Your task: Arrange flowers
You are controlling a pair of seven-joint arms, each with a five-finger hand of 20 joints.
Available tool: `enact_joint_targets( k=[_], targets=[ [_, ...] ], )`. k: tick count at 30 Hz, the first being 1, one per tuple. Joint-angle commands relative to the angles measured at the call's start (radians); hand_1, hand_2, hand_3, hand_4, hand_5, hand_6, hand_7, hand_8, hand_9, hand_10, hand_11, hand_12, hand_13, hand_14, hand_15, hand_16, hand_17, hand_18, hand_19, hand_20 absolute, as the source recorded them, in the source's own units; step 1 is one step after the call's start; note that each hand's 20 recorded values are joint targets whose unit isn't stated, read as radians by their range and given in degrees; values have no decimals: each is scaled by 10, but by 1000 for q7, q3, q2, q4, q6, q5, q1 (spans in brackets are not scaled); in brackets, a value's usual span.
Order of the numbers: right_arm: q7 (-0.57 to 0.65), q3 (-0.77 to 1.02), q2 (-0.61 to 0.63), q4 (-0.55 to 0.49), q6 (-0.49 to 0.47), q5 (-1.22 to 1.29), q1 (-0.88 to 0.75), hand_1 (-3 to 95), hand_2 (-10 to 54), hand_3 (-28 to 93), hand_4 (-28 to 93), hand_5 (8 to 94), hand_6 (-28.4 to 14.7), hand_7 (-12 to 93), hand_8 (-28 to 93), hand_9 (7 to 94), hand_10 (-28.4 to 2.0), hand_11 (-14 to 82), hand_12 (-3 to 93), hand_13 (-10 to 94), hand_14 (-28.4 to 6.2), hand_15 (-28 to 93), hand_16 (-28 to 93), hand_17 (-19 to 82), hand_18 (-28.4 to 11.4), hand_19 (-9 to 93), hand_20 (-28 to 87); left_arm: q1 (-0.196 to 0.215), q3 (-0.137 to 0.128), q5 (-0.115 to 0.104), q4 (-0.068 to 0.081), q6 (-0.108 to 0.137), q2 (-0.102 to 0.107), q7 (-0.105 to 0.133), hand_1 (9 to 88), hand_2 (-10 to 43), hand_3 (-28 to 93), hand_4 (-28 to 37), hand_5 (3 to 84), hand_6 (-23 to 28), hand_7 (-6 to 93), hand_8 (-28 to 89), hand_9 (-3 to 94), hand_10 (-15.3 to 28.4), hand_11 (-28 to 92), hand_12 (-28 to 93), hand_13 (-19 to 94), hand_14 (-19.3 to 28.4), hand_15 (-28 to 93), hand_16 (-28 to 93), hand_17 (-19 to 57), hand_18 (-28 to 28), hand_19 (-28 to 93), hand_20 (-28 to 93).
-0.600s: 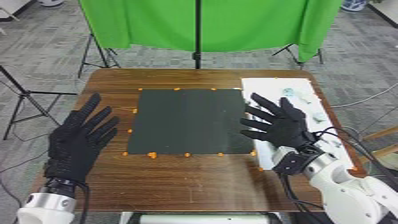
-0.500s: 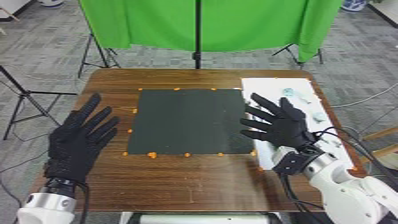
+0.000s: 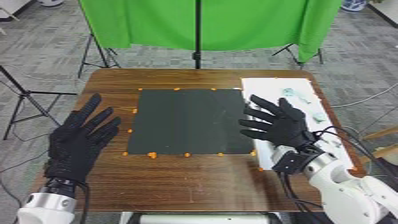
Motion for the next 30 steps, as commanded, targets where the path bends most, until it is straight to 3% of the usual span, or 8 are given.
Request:
enact_joint_targets(
  k=[1, 6, 10, 11, 17, 19, 23, 30],
  targets=[
    [71, 113, 0, -52, -18, -185, -77, 121, -18, 749, -282, 314, -21, 173, -129, 372, -146, 91, 151, 327, -193, 185, 221, 24, -263, 477, 135, 15, -5, 6, -1, 4, -9, -6, 201, 61, 733, -283, 257, 35, 127, -97, 219, 158, 137, 132, 133, 217, 236, 14, -187, 222, 321, 125],
    [219, 203, 15, -129, 43, -483, -169, 135, -23, 738, -277, 356, -32, 167, -123, 427, -158, 132, 141, 399, -193, 318, 159, 92, -282, 576, 145, 22, -10, 4, -3, 8, -7, -1, 201, 61, 734, -283, 257, 35, 126, -97, 220, 158, 141, 133, 134, 218, 238, 16, -187, 222, 326, 116],
    [270, 216, 73, -165, 167, -586, -228, 144, -23, 729, -270, 422, -43, 164, -125, 500, -158, 160, 131, 472, -203, 378, 123, 166, -283, 639, 142, 24, -8, 3, -3, 7, -4, 7, 201, 61, 737, -283, 257, 35, 128, -97, 220, 158, 142, 132, 134, 218, 241, 15, -187, 223, 327, 113],
    [304, 220, 76, -175, 187, -621, -241, 149, -22, 723, -259, 444, -47, 162, -122, 518, -158, 168, 127, 494, -206, 399, 108, 198, -283, 676, 123, 22, -11, 4, -3, 4, -9, -5, 202, 61, 737, -283, 257, 35, 128, -97, 221, 159, 142, 132, 134, 218, 241, 15, -187, 224, 330, 113],
    [588, 76, 144, -204, 348, -968, -147, 173, -16, 700, -248, 507, -64, 167, -124, 591, -173, 196, 125, 582, -199, 453, 86, 314, -271, 778, 25, 23, -14, 5, -4, 4, -7, -3, 204, 61, 739, -283, 256, 34, 131, -99, 222, 161, 146, 133, 136, 221, 246, 14, -187, 232, 358, 115],
    [701, 15, 159, -205, 356, -1109, -103, 177, -13, 688, -243, 524, -66, 166, -122, 613, -176, 197, 127, 601, -200, 448, 88, 335, -272, 798, -10, 21, -15, 7, -1, -6, -8, -6, 204, 62, 740, -282, 257, 36, 132, -99, 223, 163, 150, 134, 137, 221, 251, 14, -187, 232, 360, 114],
    [866, -111, 190, -192, 365, -1317, -18, 198, -9, 671, -229, 563, -71, 170, -121, 674, -192, 216, 139, 648, -189, 504, 104, 403, -230, 835, -72, 11, -10, 6, 1, -11, -6, -9, 206, 63, 740, -282, 258, 39, 134, -99, 224, 165, 158, 134, 138, 223, 258, 12, -187, 233, 364, 110],
    [1039, -288, 208, -164, 314, -1508, 131, 218, -21, 663, -206, 582, -76, 163, -118, 707, -201, 239, 148, 689, -176, 551, 100, 445, -215, 896, -159, 5, -10, 2, 6, -19, -2, -12, 207, 63, 741, -281, 258, 40, 134, -99, 226, 167, 161, 132, 139, 223, 261, 8, -187, 233, 367, 104]
  ],
)
